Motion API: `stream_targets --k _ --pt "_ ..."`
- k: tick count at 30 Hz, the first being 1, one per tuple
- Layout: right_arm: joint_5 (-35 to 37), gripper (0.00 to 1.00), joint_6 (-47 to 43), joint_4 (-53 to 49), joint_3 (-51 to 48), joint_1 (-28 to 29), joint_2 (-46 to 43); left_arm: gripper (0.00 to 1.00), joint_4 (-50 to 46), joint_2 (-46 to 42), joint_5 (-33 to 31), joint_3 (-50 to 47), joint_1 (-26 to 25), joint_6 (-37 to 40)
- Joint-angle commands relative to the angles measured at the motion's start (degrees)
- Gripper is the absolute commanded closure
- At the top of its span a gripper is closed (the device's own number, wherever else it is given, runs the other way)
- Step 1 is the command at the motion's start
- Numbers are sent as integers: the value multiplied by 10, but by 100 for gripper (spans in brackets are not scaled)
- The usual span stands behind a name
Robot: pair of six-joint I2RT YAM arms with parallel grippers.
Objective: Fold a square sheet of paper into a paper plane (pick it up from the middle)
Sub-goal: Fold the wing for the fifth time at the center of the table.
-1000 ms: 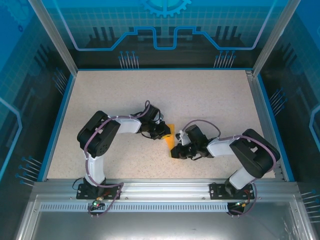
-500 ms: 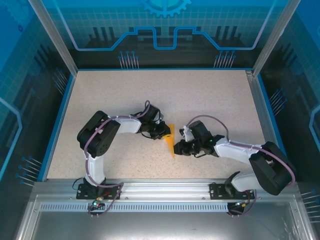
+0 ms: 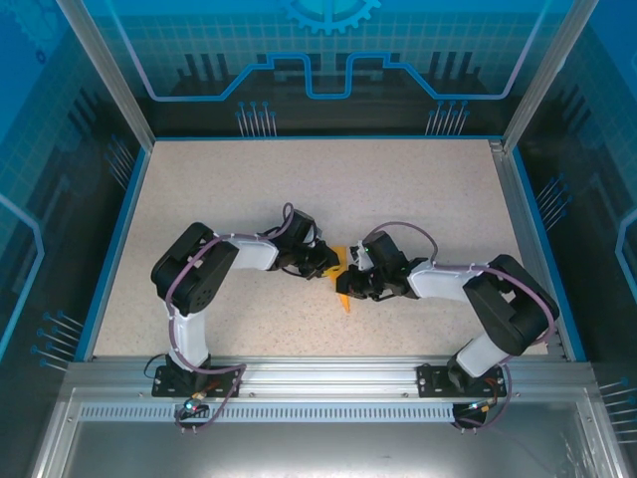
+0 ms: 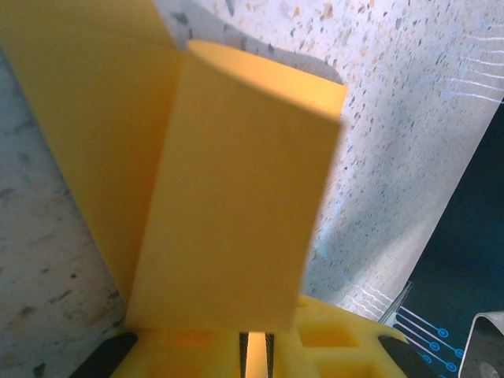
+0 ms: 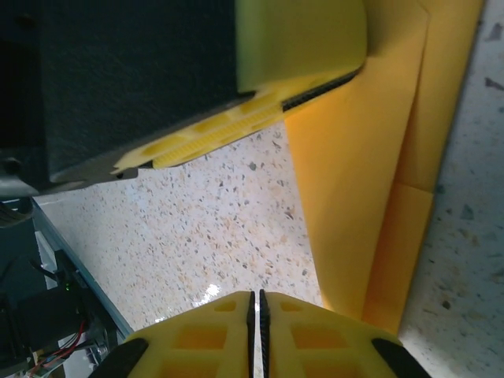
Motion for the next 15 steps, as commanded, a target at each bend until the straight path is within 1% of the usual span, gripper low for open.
stream_targets --k 1,5,9,15 --pt "-15 87 0 8 12 -6 11 84 -43 19 -60 -30 -4 -28" --pt "-20 87 -2 7 18 -5 16 84 -42 21 -60 -30 -6 -26" --pt "-8 88 -1 4 14 -6 14 84 -49 20 -58 -25 -6 -19" --pt "-15 88 1 11 15 -9 32 83 -53 21 -58 -22 -6 -12"
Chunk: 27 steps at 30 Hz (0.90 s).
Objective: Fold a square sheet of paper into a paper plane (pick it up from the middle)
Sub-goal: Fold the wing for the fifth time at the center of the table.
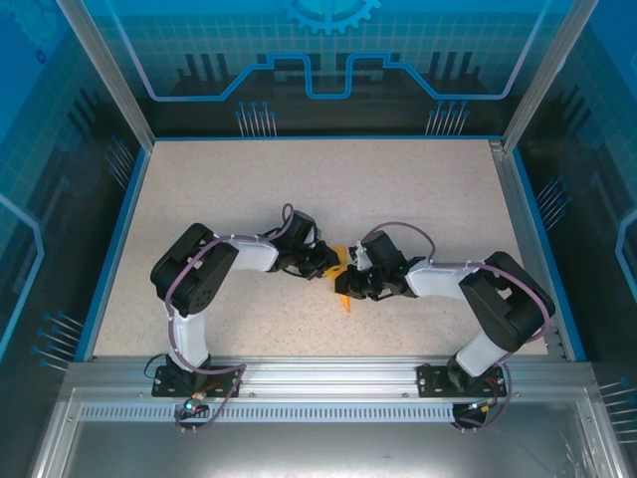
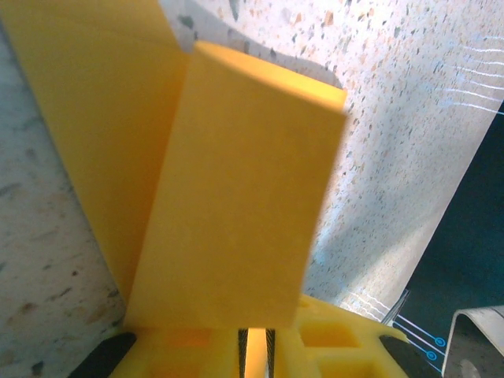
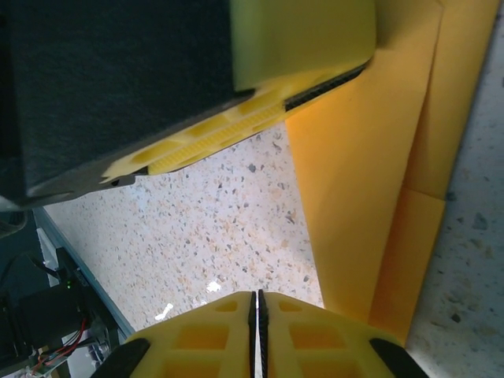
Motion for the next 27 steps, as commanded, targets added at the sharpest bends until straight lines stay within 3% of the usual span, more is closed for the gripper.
stream_targets --k 1,10,16,27 --pt "-7 88 2 8 11 -9 21 83 -61 24 -46 -16 -2 1" --pt "-3 95 -12 -4 -21 -23 77 82 -72 14 -45 -4 -2 24" --pt "9 96 -42 -41 -44 -30 69 79 -86 3 -46 10 -2 45" --pt "-4 97 -105 -106 -26 -60 58 61 -84 -65 -46 10 1 97"
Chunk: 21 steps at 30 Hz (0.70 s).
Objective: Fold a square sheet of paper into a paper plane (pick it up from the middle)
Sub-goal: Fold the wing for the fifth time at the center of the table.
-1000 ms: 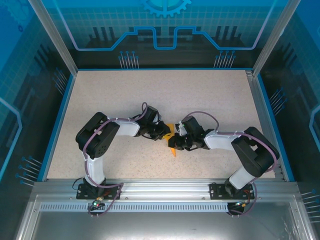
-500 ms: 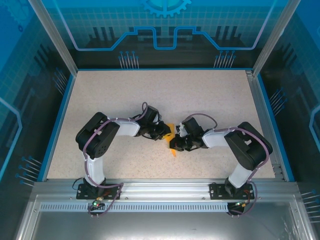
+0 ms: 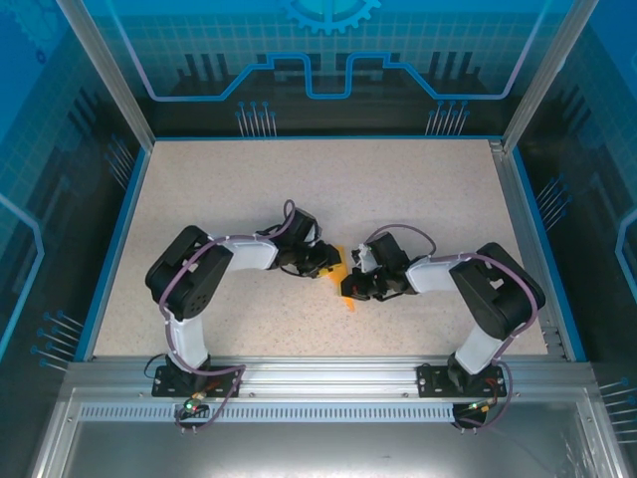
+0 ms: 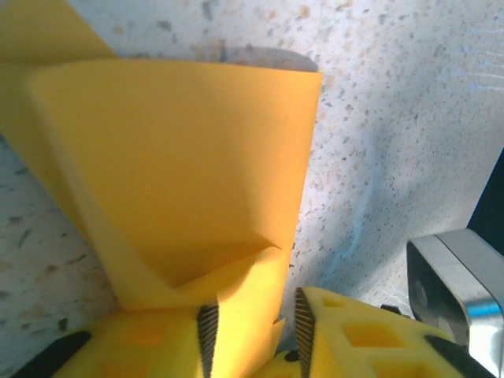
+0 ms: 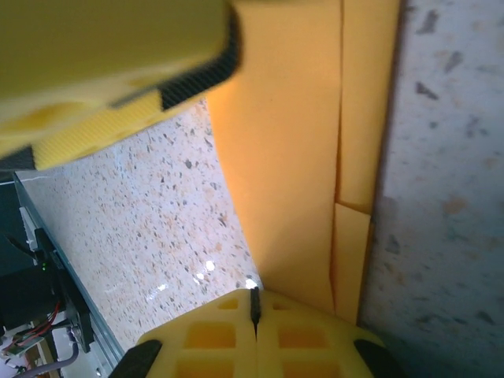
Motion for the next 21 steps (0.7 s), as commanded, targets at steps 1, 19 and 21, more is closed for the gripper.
stream_targets --k 1,19,21 --pt "40 97 -27 -104 -17 -20 14 59 -10 -46 -16 -12 4 34" --pt "31 97 -19 -94 -4 -22 53 54 130 -54 52 -59 3 58" --pt "31 97 -18 -93 -4 -22 55 54 145 -47 61 -57 4 59"
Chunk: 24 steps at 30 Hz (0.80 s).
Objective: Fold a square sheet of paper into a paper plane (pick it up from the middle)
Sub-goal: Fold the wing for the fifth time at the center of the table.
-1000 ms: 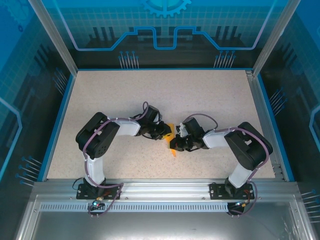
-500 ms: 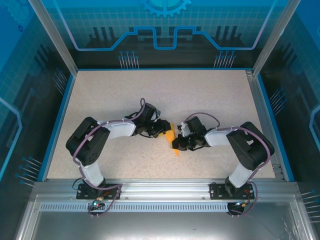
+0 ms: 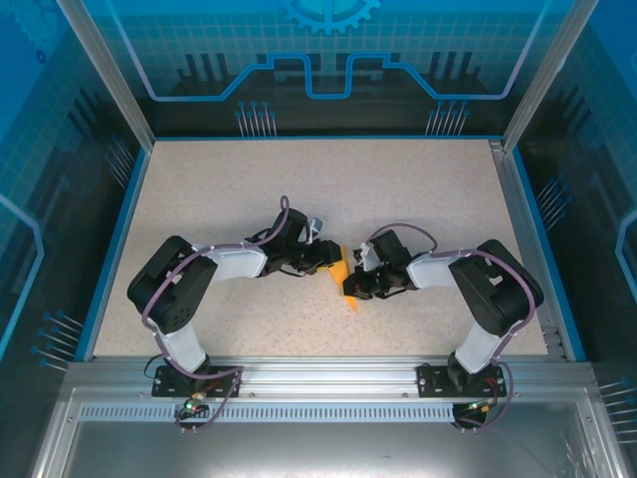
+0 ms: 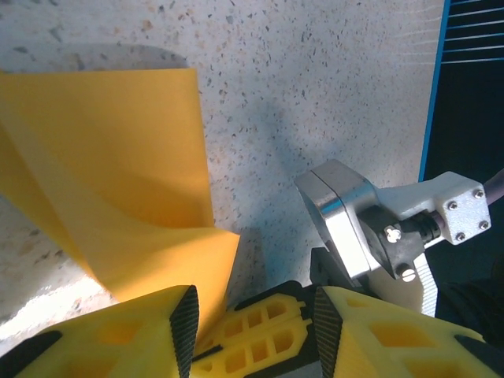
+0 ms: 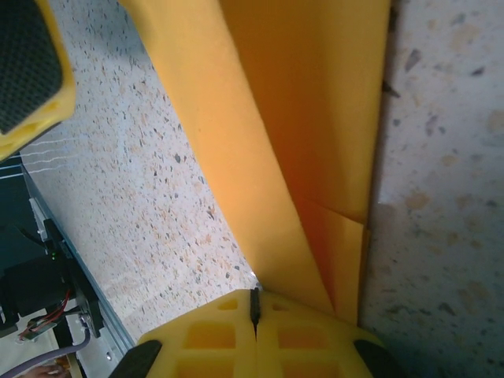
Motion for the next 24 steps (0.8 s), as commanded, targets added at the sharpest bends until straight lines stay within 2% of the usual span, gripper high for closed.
stream_targets --k 1,6,9,15,24 --pt "63 97 -3 -67 -20 -4 42 54 46 17 31 8 3 18" --pt "62 97 -2 -65 -17 -4 51 54 50 44 44 16 1 20" --pt "57 98 -2 -64 -18 -4 54 54 27 53 10 18 3 25" --pt "56 100 -16 -76 -26 -4 57 54 25 81 -6 34 34 21" --pt "57 100 -35 -104 -23 -4 51 55 -49 108 -28 63 77 42"
